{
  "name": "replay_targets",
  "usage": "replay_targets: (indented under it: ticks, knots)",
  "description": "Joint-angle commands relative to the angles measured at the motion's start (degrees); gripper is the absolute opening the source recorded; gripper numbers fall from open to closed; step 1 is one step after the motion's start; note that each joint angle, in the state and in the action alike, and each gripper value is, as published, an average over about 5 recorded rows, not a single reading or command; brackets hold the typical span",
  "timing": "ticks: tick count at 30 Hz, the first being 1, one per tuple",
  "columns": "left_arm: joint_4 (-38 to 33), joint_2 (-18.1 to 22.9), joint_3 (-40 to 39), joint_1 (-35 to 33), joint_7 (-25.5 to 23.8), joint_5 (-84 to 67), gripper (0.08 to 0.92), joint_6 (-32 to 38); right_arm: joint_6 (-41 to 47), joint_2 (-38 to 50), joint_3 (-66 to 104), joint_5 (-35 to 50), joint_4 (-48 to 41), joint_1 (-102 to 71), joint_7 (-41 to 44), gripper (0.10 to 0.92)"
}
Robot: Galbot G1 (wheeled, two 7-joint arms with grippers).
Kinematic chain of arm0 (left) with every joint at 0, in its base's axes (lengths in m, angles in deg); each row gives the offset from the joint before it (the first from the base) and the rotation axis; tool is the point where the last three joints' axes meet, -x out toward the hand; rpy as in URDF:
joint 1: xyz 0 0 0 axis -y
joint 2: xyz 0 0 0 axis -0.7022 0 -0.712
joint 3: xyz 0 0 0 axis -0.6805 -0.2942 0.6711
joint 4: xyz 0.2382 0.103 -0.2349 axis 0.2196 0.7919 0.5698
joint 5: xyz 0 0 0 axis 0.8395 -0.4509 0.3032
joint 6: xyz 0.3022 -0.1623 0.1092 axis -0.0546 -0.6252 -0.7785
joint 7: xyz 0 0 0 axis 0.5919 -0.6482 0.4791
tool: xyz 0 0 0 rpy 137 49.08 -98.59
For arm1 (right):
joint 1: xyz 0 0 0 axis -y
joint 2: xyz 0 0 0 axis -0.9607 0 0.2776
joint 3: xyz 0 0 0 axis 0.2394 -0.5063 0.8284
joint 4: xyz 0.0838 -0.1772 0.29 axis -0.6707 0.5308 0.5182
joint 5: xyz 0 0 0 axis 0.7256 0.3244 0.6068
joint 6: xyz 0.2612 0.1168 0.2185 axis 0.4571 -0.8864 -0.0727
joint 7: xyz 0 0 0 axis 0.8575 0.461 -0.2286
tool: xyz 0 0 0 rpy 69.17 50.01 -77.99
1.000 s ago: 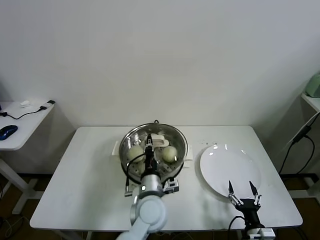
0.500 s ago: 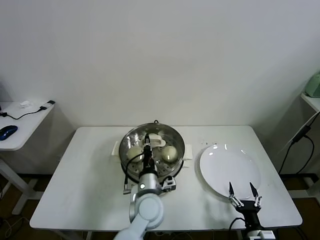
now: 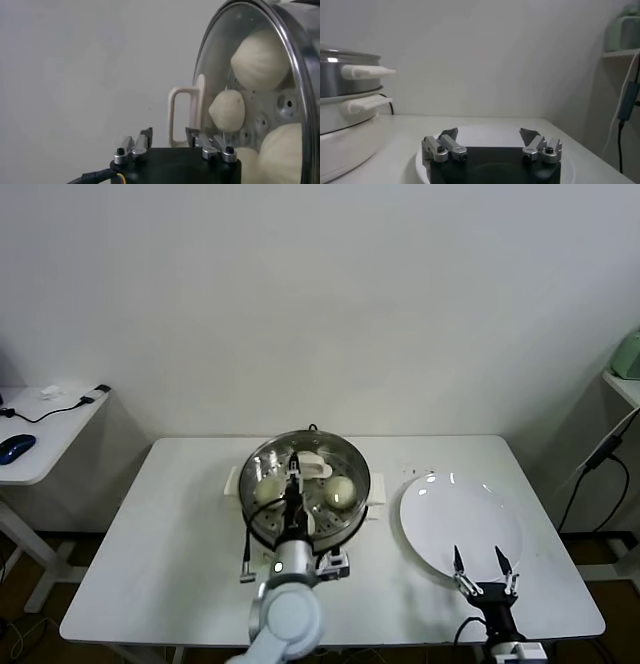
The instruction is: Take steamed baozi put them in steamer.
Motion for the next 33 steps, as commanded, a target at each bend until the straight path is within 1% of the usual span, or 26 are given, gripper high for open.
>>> replay_targets:
  ticks: [1, 3, 5, 7, 9, 11, 13, 17, 19, 22, 25, 27, 30, 33]
  knots:
    - [-7.92, -3.12, -0.39, -1.49, -0.31, -5.52, 0.484, 0.14, 0.70, -0.58, -0.43, -0.76, 0.18, 0.35, -0.83, 0.823]
    - [-10.48, -5.00, -0.10, -2.67, 1.15, -9.20, 0.536, 0.91, 0.66, -0.87, -0.59, -0.76, 0.25, 0.53, -1.35, 0.823]
    - [-12.94, -6.86, 0.84, -4.33, 4.13, -15.06, 0.597, 2.72, 0.71, -1.11, -0.66, -0.69, 0.48, 0.64, -1.53, 0.823]
    - [-15.08, -8.23, 3.06, -6.28, 8.08, -23.67, 0.658, 6.76, 0.65, -1.23, -0.66, -0.57, 0.87, 0.66, -1.42, 0.823]
    - [-16.72, -9.04, 6.82, -8.24, 12.53, -34.68, 0.710, 12.55, 0.60, -1.18, -0.66, -0.39, 1.37, 0.58, -1.20, 0.823]
    - [-17.68, -9.29, 12.33, -10.09, 16.18, -47.63, 0.766, 18.03, 0.67, -1.11, -0.64, -0.42, 1.75, 0.52, -1.03, 0.823]
    - [-18.48, -9.12, 19.78, -12.12, 17.82, -61.85, 0.803, 22.63, 0.71, -1.07, -0.68, -0.46, 1.87, 0.57, -0.90, 0.823]
    - [-18.25, -9.22, 37.43, -18.19, 17.05, -88.68, 0.821, 31.14, 0.71, -0.95, -0.86, -0.57, 1.84, 0.89, -0.62, 0.823]
    - [-15.81, -10.97, 44.26, -21.13, 16.84, -99.09, 0.822, 34.85, 0.80, -0.83, -0.97, -0.60, 1.73, 1.05, -0.62, 0.823]
    - [-9.51, -13.94, 48.75, -23.92, 16.49, -107.31, 0.823, 41.55, 0.84, -0.76, -1.07, -0.45, 1.27, 1.41, -0.88, 0.823]
    - [-2.35, -15.82, 48.38, -25.32, 16.05, -108.90, 0.823, 46.50, 1.05, -0.78, -1.03, -0.28, 0.65, 1.77, -1.26, 0.823]
    - [2.08, -16.35, 47.15, -25.63, 15.97, -108.24, 0.823, 48.64, 1.33, -0.80, -1.00, 0.09, 0.31, 1.85, -1.38, 0.823]
    - [7.47, -15.94, 45.62, -25.29, 15.60, -106.81, 0.823, 51.49, 1.88, -0.74, -1.07, 0.80, 0.12, 1.67, -1.26, 0.823]
    - [10.66, -15.00, 44.56, -24.74, 15.00, -106.41, 0.823, 52.87, 2.30, -0.61, -1.16, 0.99, 0.14, 1.63, -1.18, 0.823]
